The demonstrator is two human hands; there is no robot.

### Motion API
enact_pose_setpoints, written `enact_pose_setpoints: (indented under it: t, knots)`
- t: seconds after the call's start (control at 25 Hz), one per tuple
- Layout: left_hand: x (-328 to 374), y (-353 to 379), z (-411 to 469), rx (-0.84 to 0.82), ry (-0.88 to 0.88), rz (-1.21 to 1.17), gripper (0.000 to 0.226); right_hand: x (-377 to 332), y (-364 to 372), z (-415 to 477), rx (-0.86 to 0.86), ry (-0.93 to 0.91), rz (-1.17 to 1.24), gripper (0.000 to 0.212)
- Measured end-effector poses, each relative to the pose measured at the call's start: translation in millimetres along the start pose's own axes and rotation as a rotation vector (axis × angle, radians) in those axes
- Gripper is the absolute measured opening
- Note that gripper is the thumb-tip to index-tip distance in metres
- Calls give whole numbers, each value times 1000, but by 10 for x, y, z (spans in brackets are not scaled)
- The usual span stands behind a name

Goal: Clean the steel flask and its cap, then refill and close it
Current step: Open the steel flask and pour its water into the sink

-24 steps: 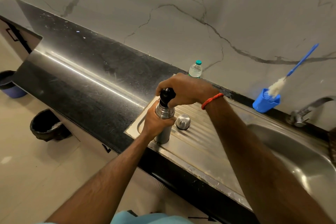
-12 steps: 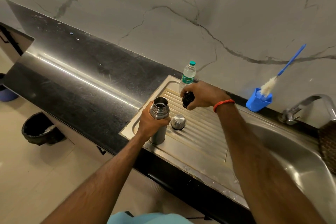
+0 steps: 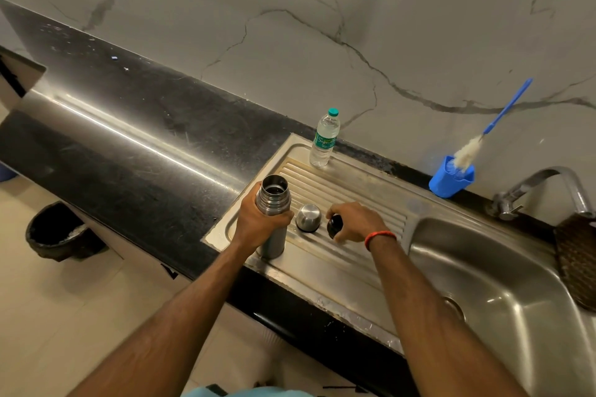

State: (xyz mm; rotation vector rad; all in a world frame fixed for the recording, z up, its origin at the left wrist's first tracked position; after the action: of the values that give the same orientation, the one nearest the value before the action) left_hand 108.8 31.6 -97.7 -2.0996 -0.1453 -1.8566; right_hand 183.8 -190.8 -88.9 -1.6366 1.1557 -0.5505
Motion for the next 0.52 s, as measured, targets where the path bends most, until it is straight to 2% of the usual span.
enact_pose_setpoints:
  t: [0.28,0.44,0.52]
  knots:
    - [-17,-10,3,8,6,40,60,41,266,23,34,10,-55,60]
    - [-25,-19,-7,2,9,78,63,53,212,23,14,2,-105,73]
    - [-45,-29,6,-4,1,102,66,39,107,41,11,-4,-89,72]
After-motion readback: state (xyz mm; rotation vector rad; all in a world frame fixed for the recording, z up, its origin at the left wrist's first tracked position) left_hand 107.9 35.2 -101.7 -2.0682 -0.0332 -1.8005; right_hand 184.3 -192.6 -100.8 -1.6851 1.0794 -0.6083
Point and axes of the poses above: each hand's wrist, its own z-axis towards the middle knuckle, its own y-axis out of the palm, x = y × z, the point moved 4 cm from there along z, towards the middle knuckle, and after that the axes turned 10 degrees about -y, right-handed, at the moved point
